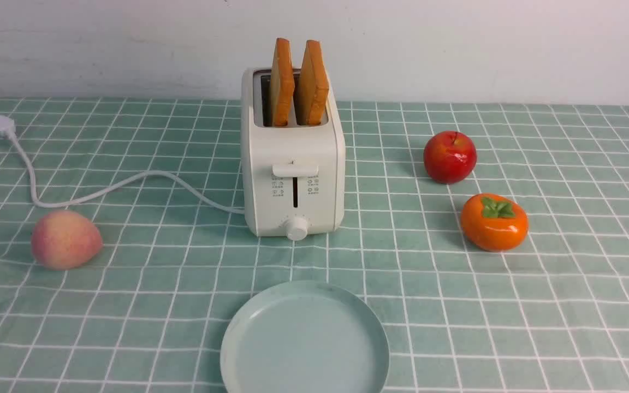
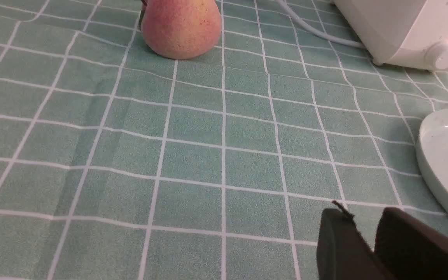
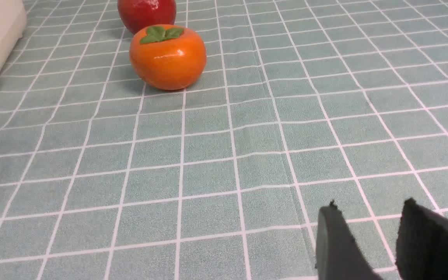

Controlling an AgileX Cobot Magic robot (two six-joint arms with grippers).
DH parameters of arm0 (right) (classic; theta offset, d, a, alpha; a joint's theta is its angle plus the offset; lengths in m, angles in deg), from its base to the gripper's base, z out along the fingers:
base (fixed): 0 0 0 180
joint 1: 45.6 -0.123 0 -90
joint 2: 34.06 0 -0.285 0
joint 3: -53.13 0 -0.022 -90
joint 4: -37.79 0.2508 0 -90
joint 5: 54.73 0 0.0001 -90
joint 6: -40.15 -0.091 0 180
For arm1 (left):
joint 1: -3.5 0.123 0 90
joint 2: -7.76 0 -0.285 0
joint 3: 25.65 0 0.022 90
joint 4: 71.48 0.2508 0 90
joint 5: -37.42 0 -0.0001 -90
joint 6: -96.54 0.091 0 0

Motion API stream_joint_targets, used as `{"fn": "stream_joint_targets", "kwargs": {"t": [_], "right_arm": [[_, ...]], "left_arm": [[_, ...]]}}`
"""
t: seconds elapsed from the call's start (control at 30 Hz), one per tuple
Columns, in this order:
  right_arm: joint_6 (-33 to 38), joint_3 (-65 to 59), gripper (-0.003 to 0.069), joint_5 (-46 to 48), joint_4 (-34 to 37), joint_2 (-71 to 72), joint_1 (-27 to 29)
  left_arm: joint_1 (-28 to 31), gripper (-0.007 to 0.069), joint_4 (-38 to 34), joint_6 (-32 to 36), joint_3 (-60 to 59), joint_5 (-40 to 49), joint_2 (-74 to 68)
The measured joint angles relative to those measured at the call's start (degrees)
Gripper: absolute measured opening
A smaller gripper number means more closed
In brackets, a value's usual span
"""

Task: Take toasted bread from bread machine on blue coffee table place on plate.
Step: 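Reach for a toast slice standing in the toaster with the left gripper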

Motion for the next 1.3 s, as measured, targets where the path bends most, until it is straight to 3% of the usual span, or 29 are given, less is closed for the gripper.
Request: {"fn": "stream_joint_targets", "kwargs": {"t": [0.67, 0.97, 1.3], "right_arm": [[0.0, 0.0, 0.024, 0.0, 0.0, 0.0, 0.0], [0.0, 0.0, 0.024, 0.0, 0.0, 0.0, 0.0], [-0.48, 0.0, 0.024, -0.68, 0.82, 0.0, 0.0]], "left_arm": [[0.0, 0.0164, 0.09, -0.99, -0.05, -3.51, 0.0], [0.0, 0.0165, -10.2, -10.33, -0.05, -18.91, 0.0], [0.0, 0.0167, -18.11, -15.5, -0.05, -46.71, 0.0]]}}
